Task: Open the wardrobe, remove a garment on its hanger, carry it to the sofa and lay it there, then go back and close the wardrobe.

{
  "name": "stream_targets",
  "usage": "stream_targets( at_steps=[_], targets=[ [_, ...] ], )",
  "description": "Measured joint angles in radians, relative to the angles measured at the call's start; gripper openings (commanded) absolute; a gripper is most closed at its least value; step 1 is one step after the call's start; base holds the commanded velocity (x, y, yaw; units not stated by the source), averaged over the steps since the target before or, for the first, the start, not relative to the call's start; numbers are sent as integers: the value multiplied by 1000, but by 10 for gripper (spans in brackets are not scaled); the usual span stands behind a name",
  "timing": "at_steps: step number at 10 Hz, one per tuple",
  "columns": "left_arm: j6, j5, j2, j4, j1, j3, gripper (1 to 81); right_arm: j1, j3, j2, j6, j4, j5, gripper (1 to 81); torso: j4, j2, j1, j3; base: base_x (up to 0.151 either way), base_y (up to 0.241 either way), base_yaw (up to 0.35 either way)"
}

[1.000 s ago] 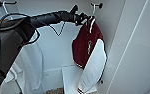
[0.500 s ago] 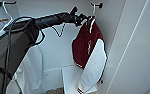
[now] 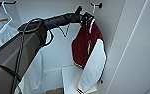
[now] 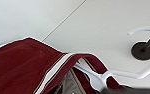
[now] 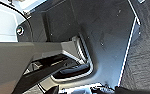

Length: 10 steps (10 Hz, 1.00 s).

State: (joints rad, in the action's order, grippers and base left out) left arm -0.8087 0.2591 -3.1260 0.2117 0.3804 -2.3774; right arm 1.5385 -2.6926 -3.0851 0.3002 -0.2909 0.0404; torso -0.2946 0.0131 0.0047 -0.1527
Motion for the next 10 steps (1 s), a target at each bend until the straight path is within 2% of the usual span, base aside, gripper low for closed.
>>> stream_targets(
  at_steps=[2, 3, 7, 9, 10],
  targets=[
    [-9, -8, -1, 13, -10, -14, 811, 2, 0, -1, 0, 0, 1, 811, -33, 0, 0, 0, 0, 0, 0],
    [-27, -13, 4, 15, -12, -14, 811, 8, 0, 0, 0, 0, 1, 811, -41, 0, 0, 0, 0, 0, 0],
    [-61, -104, 4, 19, -50, -17, 811, 13, 0, -1, 0, 0, 1, 811, -41, 0, 0, 0, 0, 0, 0],
    [-69, -208, 7, 26, -90, -3, 811, 13, -1, -1, 0, 0, 1, 811, -41, 0, 0, 0, 0, 0, 0],
    [-69, -228, 17, 28, -93, 18, 811, 13, -1, -1, 1, 0, 1, 811, -41, 0, 0, 0, 0, 0, 0]
  ],
)
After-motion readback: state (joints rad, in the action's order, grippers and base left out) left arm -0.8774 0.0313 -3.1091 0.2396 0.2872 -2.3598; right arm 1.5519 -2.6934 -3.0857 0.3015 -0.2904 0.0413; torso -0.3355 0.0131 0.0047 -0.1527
